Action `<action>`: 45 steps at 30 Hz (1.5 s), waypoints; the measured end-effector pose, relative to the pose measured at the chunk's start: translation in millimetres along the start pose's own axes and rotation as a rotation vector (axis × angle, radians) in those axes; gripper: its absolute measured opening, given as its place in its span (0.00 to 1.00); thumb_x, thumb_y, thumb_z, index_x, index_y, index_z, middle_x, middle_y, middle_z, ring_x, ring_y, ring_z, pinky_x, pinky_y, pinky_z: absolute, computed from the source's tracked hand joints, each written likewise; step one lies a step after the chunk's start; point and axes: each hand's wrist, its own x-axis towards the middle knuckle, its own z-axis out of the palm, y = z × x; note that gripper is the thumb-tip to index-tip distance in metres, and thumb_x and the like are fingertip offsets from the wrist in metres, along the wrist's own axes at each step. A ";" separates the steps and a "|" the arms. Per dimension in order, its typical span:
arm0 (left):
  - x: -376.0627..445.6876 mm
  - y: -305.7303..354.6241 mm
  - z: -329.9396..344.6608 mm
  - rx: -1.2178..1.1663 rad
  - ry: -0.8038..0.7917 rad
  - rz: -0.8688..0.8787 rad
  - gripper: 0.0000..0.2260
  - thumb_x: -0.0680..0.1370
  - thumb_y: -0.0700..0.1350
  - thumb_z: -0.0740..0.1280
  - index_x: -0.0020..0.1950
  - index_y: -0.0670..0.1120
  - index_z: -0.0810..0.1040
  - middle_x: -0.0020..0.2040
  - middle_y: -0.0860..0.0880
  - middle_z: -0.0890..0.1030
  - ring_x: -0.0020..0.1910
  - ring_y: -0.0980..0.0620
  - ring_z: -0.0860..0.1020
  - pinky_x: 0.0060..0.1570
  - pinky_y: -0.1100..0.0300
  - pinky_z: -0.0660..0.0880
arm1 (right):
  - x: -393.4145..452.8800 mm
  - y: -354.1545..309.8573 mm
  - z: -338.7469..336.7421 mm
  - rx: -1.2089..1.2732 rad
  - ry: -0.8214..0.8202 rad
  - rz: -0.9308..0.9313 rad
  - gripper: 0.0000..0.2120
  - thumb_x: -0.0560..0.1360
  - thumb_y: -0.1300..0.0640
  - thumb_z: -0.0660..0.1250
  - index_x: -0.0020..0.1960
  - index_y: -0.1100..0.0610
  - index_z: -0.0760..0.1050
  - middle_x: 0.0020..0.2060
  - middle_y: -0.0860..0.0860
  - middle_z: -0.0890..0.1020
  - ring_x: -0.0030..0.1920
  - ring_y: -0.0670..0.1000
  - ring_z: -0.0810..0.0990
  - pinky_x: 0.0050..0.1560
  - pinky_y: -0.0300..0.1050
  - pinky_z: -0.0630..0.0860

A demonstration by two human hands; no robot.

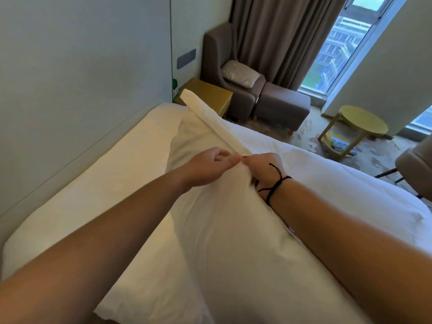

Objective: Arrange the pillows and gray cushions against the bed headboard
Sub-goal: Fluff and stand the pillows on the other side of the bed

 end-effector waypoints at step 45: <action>-203.2 -138.3 58.8 -0.320 0.820 -0.807 0.12 0.82 0.46 0.62 0.41 0.42 0.73 0.40 0.39 0.75 0.41 0.45 0.75 0.40 0.54 0.68 | 10.4 75.3 176.3 -1.566 -0.670 -1.623 0.07 0.72 0.61 0.60 0.39 0.50 0.69 0.34 0.45 0.72 0.42 0.51 0.77 0.66 0.48 0.65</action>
